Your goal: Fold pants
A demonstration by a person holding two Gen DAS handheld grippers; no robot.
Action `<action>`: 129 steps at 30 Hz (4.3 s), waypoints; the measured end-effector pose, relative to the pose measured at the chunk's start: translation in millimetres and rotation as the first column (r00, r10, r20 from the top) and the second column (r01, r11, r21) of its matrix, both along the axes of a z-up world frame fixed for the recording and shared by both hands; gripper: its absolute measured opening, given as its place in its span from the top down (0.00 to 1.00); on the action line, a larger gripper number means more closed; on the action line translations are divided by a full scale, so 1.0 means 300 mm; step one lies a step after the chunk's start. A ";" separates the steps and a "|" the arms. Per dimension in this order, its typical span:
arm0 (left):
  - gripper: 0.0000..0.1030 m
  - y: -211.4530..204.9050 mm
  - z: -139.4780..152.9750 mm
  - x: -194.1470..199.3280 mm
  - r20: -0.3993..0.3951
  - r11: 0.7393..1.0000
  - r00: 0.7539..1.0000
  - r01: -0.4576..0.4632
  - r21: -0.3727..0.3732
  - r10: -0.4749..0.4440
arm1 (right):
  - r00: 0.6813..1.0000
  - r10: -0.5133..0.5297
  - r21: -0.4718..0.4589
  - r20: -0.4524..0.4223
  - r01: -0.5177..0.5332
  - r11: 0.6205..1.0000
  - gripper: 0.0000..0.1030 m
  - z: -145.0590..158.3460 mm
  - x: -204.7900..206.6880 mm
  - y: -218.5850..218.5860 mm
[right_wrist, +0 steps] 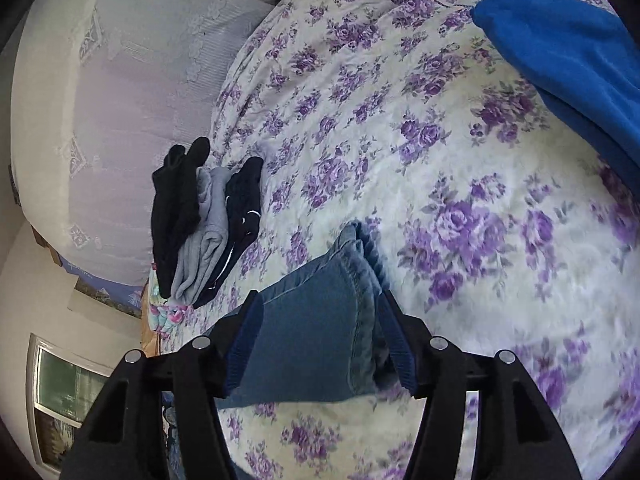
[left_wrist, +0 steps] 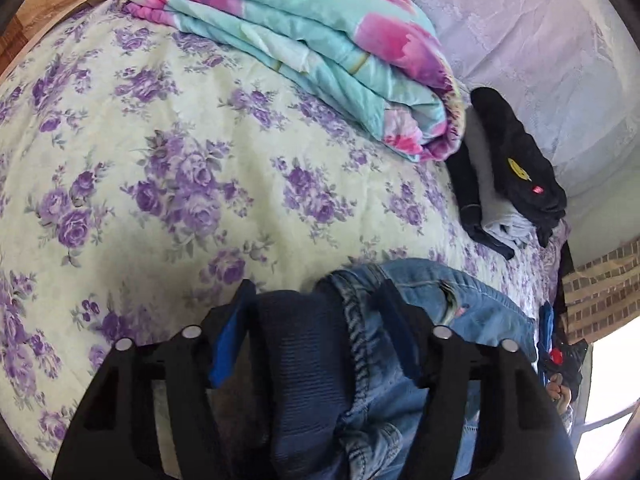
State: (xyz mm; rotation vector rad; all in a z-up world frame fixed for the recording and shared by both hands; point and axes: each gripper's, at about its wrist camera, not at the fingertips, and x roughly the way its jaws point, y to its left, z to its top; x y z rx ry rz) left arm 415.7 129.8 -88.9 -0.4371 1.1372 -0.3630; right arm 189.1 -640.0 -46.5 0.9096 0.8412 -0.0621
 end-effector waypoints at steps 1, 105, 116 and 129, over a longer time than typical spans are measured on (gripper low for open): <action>0.49 0.002 -0.005 0.006 -0.003 1.000 1.000 -0.012 0.004 0.012 | 1.000 0.003 -0.003 -0.010 -0.003 1.000 0.42 -0.008 0.024 -0.011; 0.58 -0.146 0.057 -0.820 0.206 0.965 0.971 0.167 -0.204 -0.124 | 0.974 -0.220 0.443 0.049 0.176 0.879 0.39 -0.068 -0.929 0.401; 0.68 -0.031 -0.037 -0.808 0.175 0.903 0.979 0.170 -0.395 -0.108 | 0.967 -0.250 0.355 0.049 0.217 0.909 0.56 -0.041 -0.873 0.363; 0.78 0.006 -0.059 -0.796 0.145 0.880 0.983 0.167 -0.445 -0.113 | 0.983 -0.174 0.229 0.053 0.157 0.961 0.91 -0.082 -0.923 0.300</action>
